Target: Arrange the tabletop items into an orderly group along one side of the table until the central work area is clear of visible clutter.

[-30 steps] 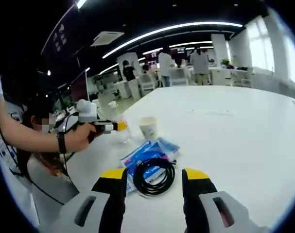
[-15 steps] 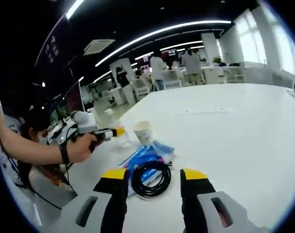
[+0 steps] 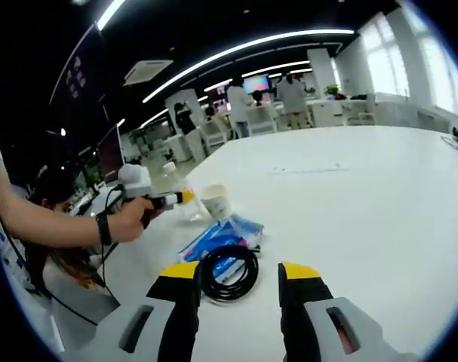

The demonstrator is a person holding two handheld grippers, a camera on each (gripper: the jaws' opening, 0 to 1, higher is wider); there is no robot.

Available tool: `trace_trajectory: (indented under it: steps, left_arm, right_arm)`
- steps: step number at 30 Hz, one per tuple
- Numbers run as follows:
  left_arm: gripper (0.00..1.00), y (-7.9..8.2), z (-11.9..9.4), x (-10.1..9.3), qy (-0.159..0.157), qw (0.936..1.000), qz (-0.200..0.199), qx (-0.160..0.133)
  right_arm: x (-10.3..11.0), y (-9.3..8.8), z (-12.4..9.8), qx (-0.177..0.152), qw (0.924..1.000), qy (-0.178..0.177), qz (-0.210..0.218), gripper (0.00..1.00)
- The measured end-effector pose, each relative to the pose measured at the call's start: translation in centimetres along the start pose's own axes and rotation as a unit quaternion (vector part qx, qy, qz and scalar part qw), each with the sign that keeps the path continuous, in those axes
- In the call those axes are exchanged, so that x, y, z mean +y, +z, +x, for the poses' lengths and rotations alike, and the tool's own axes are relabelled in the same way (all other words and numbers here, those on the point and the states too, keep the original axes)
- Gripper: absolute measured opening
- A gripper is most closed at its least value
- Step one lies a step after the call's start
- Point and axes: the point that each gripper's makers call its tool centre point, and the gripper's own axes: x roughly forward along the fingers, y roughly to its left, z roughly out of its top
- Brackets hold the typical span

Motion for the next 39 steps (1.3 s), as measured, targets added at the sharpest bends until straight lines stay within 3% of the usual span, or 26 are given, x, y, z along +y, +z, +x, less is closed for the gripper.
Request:
trace_trajectory:
  steps: [12, 21, 28, 30, 36, 39]
  left_arm:
    - [0.41, 0.1, -0.1, 0.1, -0.002, 0.9998, -0.016, 0.008]
    - [0.52, 0.8, -0.1, 0.3, -0.016, 0.9993, -0.033, -0.002]
    - [0.55, 1.5, -2.3, -0.6, -0.031, 0.9993, -0.022, -0.004]
    - [0.55, 1.2, -2.3, -0.4, -0.032, 0.9993, -0.022, -0.005]
    - [0.56, 0.2, -5.7, -0.9, -0.033, 0.999, -0.03, 0.001]
    - [0.56, 0.0, -6.6, 0.1, -0.029, 0.999, -0.033, 0.001]
  right_arm:
    - [-0.4, -0.4, -0.1, 0.007, 1.0, -0.004, 0.003, 0.4]
    - [-0.2, -0.2, 0.2, 0.007, 1.0, 0.0, 0.002, 0.4]
    - [0.8, -0.1, 1.0, 0.005, 0.9999, 0.011, 0.001, 0.4]
    - [0.9, 0.0, 1.2, 0.004, 0.9999, 0.014, 0.0, 0.4]
    - [1.7, -0.1, 1.4, 0.003, 0.9997, 0.024, -0.003, 0.41]
    - [2.0, -0.3, 1.4, 0.003, 0.9996, 0.027, -0.002, 0.41]
